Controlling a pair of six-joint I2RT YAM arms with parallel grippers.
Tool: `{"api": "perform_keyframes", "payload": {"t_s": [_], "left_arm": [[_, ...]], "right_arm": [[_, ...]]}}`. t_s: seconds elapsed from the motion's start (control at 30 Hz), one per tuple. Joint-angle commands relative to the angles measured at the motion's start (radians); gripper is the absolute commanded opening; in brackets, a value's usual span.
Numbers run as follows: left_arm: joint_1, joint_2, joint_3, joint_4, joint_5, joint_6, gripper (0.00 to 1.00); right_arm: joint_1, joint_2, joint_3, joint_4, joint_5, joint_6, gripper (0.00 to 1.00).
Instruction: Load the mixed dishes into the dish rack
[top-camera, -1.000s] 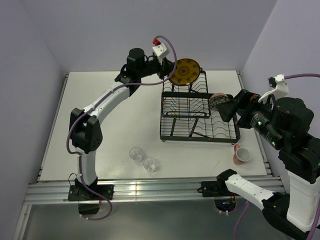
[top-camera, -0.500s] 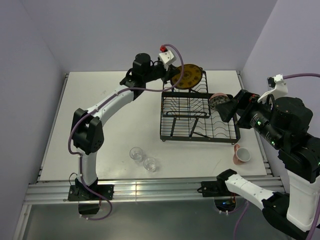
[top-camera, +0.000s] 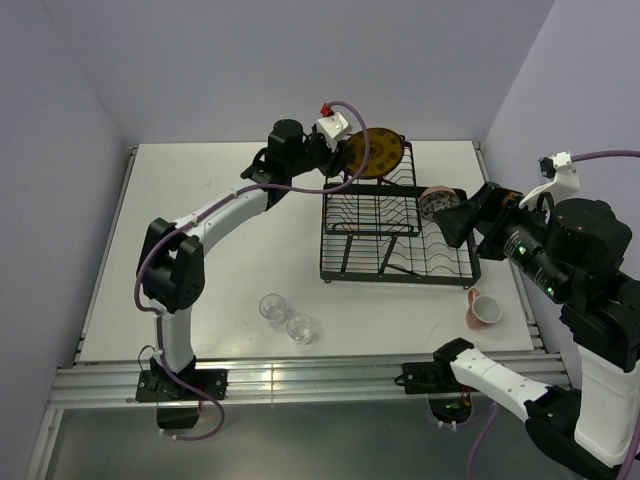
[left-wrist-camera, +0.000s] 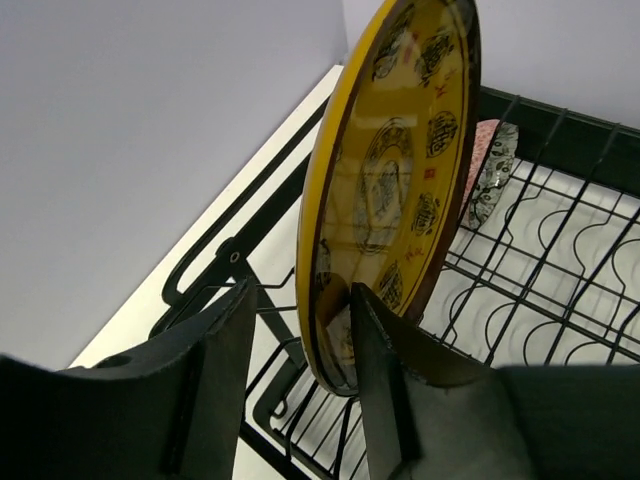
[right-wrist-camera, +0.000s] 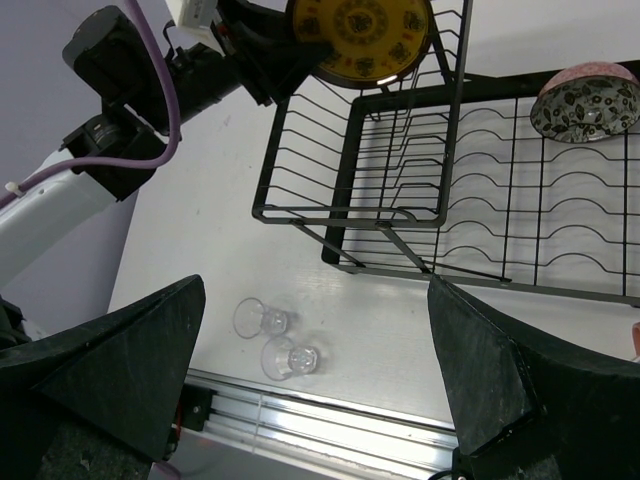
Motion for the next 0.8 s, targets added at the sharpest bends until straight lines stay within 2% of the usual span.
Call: {"api": "perform_keyframes", "payload": {"t_s": [0.0, 0.1, 0.3, 0.53, 0.57, 0.77], "left_arm": [[-0.001, -0.057, -0.009, 0.043, -0.038, 0.009, 0.48], [-0.002, -0.059, -0.009, 0.042, -0.046, 0.009, 0.59], [-0.001, -0.059, 0.005, 0.045, -0.079, 0.013, 0.7], [-0.002, -0.071, 0.002, 0.062, -0.079, -0.007, 0.75], [-0.001, -0.074, 0.0, 0.062, -0.075, -0.007, 0.79], [0.001, -0.096, -0.01, 0.033, -0.018, 0.006, 0.81]], "right_arm": [[-0.003, -0.005, 0.0, 0.005, -0.002, -0.01, 1.0], [-0.001, -0.008, -0.003, 0.007, -0.008, -0.009, 1.0], [-0.003, -0.016, -0.009, 0.008, -0.014, -0.007, 1.0], [-0.003, -0.019, -0.009, 0.005, -0.019, -0.006, 1.0], [-0.003, -0.02, -0.009, 0.005, -0.021, -0.007, 1.0], [-0.003, -0.02, -0.009, 0.012, -0.024, -0.012, 1.0]]}}
